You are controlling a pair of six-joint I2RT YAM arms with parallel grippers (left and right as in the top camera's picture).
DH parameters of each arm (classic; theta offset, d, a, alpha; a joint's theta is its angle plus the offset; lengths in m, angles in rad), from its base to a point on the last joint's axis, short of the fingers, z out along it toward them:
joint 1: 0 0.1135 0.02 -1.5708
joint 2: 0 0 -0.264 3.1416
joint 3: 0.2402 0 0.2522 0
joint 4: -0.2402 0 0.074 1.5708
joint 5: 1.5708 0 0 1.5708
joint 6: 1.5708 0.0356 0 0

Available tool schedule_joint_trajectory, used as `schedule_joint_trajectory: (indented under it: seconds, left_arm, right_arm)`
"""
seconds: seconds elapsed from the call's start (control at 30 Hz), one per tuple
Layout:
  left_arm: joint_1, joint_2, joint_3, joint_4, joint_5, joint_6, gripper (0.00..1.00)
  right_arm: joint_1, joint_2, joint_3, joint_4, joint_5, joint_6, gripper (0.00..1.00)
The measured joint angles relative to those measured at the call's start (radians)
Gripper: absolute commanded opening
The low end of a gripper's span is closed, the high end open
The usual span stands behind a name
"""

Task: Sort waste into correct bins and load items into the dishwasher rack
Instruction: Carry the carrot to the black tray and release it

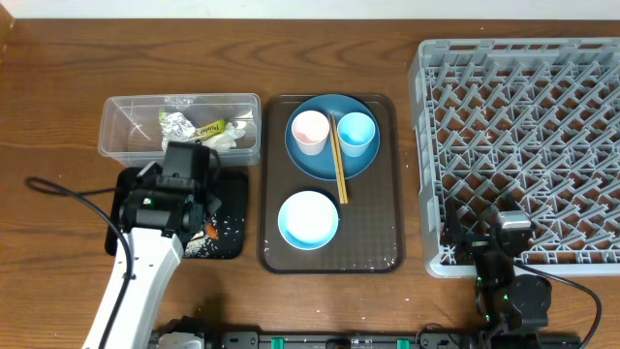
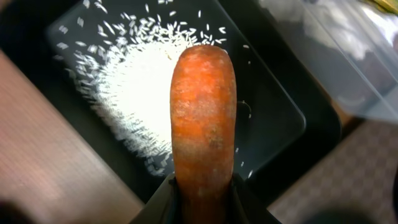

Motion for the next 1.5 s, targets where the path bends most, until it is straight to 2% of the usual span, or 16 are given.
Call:
schedule_joint_trajectory:
  seconds: [0.37,0.63,0.83,0.93,1.07,1.3,1.5]
  left_arm:
    - [0.046,0.0,-0.224,0.332,0.125,-0.103,0.11]
    - [0.046,0.014,-0.238,0.378,0.127,-0.151,0.11]
    - [0.046,0.103,-0.24,0.444,0.115,-0.201,0.12]
    - [0.046,0.133,-0.24,0.483,0.111,-0.205,0.25]
    - [0.046,0.139,-0.24,0.504,0.11,-0.209,0.32]
    - [0.046,0.139,-0.24,0.51,0.1,-0.211,0.4]
    - [0.046,0.136,-0.228,0.516,0.128,-0.117,0.43]
  right_arm:
    - [0.0,0.0,0.0,0.0,0.0,0.0,0.99]
    - [0.0,0.0,0.0,0.0,0.0,0.0,0.99]
    - [0.0,0.0,0.0,0.0,0.0,0.0,0.99]
    - [0.0,0.0,0.0,0.0,0.0,0.0,0.99]
    - [0.0,0.0,0.0,0.0,0.0,0.0,0.99]
    - [0.0,0.0,0.0,0.0,0.0,0.0,0.99]
    - [0.0,0.0,0.0,0.0,0.0,0.0,0.99]
